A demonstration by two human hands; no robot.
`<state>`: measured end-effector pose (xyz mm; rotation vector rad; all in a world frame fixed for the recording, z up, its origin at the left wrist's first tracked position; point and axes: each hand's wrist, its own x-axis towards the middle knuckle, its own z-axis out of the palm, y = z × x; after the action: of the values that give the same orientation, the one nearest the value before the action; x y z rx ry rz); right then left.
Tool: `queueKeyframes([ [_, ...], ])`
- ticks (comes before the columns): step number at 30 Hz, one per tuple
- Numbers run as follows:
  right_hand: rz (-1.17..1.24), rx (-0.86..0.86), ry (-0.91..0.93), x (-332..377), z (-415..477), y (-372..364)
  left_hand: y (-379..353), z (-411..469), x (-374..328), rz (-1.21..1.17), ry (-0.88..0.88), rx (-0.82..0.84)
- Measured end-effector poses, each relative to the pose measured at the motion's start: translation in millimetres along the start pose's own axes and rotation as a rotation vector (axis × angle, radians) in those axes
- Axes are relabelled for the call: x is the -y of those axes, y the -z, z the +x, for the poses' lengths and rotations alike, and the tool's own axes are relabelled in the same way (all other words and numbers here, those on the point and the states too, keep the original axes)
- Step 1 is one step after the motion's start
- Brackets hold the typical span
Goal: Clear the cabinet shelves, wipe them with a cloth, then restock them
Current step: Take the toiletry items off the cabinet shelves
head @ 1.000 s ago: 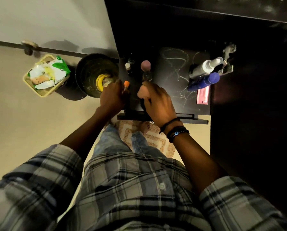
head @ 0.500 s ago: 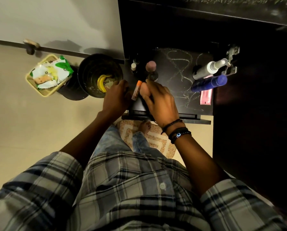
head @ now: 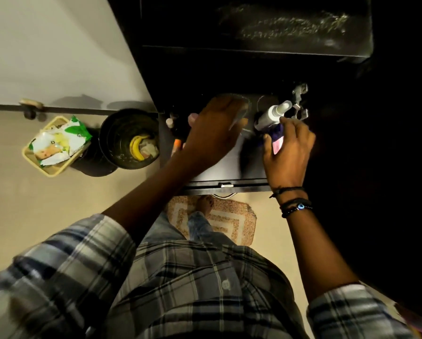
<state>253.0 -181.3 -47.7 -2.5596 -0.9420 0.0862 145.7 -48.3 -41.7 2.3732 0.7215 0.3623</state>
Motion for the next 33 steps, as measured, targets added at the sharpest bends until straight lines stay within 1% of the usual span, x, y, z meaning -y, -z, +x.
queueKeyframes([
  [2, -0.01, 0.02, -0.031, -7, 6, 2, -14, 17, -9, 0.015, -0.048, 0.058],
  [6, 0.043, 0.086, -0.076, -18, 12, 2, -41, 40, -20, 0.035, -0.116, 0.141],
  [11, 0.108, 0.085, -0.047, -24, 17, -2, -65, 62, -27, 0.074, -0.182, 0.187],
  [13, 0.112, 0.089, -0.045, -25, 19, -3, -66, 71, -30, 0.03, -0.172, 0.207],
  [16, 0.144, 0.087, -0.048, -28, 23, -4, -60, 75, -38, 0.002, -0.214, 0.225],
  [19, 0.171, 0.094, -0.048, -30, 27, -4, -52, 76, -42, 0.066, -0.134, 0.24],
  [22, 0.199, 0.117, -0.042, -27, 32, -6, -36, 77, -34, 0.156, -0.047, 0.192],
  [26, 0.218, 0.159, 0.026, -9, 44, -9, 5, 66, -9, 0.099, 0.074, 0.049],
  [28, 0.26, 0.184, 0.071, 6, 51, -13, 26, 58, 7, 0.128, 0.126, -0.027],
  [31, 0.292, 0.232, 0.142, 30, 64, -25, 48, 51, 25, 0.28, 0.159, -0.02],
  [33, 0.282, 0.269, 0.191, 46, 71, -37, 58, 47, 34, 0.33, 0.23, -0.007],
])
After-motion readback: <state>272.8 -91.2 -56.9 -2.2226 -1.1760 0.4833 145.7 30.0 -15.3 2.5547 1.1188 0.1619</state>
